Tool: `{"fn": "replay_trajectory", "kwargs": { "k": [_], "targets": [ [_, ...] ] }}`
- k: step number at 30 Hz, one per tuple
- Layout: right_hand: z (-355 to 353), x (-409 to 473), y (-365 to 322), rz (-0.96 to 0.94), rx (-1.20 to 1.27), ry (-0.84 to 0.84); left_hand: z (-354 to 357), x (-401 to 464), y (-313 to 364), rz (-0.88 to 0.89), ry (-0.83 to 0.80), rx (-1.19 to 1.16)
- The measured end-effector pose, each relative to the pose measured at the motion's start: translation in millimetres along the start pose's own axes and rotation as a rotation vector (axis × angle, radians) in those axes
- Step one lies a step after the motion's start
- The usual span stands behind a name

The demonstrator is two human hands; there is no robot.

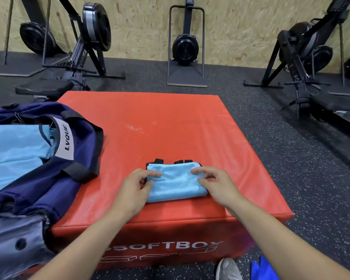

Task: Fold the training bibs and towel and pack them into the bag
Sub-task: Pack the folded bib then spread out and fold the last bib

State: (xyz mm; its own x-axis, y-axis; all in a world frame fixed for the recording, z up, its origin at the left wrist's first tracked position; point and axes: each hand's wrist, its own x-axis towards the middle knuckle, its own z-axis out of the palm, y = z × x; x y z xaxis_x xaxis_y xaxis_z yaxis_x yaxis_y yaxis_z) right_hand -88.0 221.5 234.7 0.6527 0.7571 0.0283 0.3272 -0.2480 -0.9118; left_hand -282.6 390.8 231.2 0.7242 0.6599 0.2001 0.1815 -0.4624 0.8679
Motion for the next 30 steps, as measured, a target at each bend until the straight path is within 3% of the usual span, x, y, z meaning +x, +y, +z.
{"fn": "replay_trajectory", "kwargs": {
  "k": [6, 10, 14, 19, 23, 30],
  "targets": [
    [2, 3, -4, 0.106, -0.041, -0.075, 0, 0, -15, -0.034, 0.005, 0.218],
    [10, 4, -1, 0.115, -0.075, -0.019, 6, -5, -12, -0.011, -0.045, 0.35],
    [16, 0, -1, 0.049, -0.078, 0.049, 9, -5, -14, -0.02, -0.093, 0.208],
    [19, -14, -14, 0.005, 0.108, 0.116, -1, -10, -4, 0.046, -0.084, -0.104],
    [17, -27, -39, -0.001, 0.295, 0.086, -24, -11, 7, 0.119, -0.081, -0.151],
    [49, -40, -92, 0.009, 0.415, -0.024, -97, -28, 30, 0.105, -0.021, -0.137]
  ]
}}
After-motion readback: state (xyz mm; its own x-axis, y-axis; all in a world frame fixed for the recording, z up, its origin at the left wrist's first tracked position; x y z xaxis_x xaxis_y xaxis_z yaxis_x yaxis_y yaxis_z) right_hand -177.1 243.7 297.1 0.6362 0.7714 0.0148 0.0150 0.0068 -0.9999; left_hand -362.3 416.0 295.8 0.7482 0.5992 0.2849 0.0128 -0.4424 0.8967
